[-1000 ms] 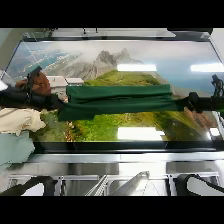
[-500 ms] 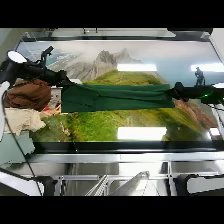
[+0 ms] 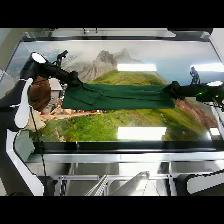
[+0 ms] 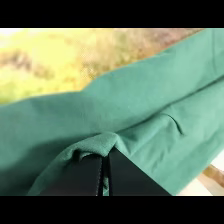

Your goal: Fold the shirts.

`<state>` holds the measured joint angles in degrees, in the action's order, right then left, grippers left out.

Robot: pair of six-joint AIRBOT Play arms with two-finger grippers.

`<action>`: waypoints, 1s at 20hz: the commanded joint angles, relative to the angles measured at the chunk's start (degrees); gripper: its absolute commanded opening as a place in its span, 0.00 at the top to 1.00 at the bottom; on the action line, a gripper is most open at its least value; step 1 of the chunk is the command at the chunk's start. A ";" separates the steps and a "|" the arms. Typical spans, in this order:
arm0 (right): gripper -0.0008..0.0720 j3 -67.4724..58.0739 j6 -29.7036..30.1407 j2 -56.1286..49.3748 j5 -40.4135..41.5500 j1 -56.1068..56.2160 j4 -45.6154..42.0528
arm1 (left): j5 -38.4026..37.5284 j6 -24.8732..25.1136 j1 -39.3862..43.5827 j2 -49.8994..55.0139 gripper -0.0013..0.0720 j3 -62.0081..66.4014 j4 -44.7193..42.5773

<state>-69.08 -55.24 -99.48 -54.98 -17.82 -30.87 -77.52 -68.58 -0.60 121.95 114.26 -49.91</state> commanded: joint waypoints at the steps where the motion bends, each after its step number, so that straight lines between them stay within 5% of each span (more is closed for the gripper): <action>1: 0.52 -0.33 -0.04 -0.22 -2.60 -0.02 0.09 | -0.76 -0.72 0.42 2.84 0.96 2.71 -0.11; 8: 0.52 -4.96 -1.92 -0.81 -3.78 -2.93 0.09 | -5.51 -1.55 -1.46 2.86 0.97 2.73 -0.04; 9: 0.55 -5.84 -1.97 -1.36 -3.08 -3.39 0.15 | -5.64 -1.55 -1.44 2.86 0.97 2.75 -0.02; 10: 0.70 -6.73 -1.95 -2.14 -2.82 -3.69 0.13 | -5.64 -1.55 -1.46 2.86 0.97 2.75 -0.02; 13: 0.70 -8.22 -1.64 -4.46 -2.27 -3.61 2.16 | -6.58 -1.57 -1.44 2.84 0.97 2.75 0.17; 14: 0.68 -8.55 -1.49 -5.25 -2.25 -3.48 3.10 | -7.45 -1.64 -1.44 2.84 0.94 2.75 0.44; 16: 0.46 -9.57 -1.51 -6.51 -2.27 -3.67 2.82 | -9.73 -3.13 -1.64 2.45 0.59 2.78 0.35; 18: 0.45 -11.89 -1.44 -6.38 -4.79 -5.60 2.34 | -12.17 -3.15 -2.82 0.76 0.59 2.78 0.39; 19: 0.37 -13.94 -1.53 -6.34 -7.39 -6.86 0.72 | -12.68 -3.15 -3.34 -0.66 0.59 2.78 0.39; 20: 0.16 -16.11 -1.88 -6.36 -9.73 -8.13 -1.75 | -12.70 -3.13 -4.20 -2.51 0.59 2.78 0.42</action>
<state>-81.12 -56.93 -105.43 -59.77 -23.53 -29.34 -87.94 -71.44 -3.38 122.43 116.97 -49.58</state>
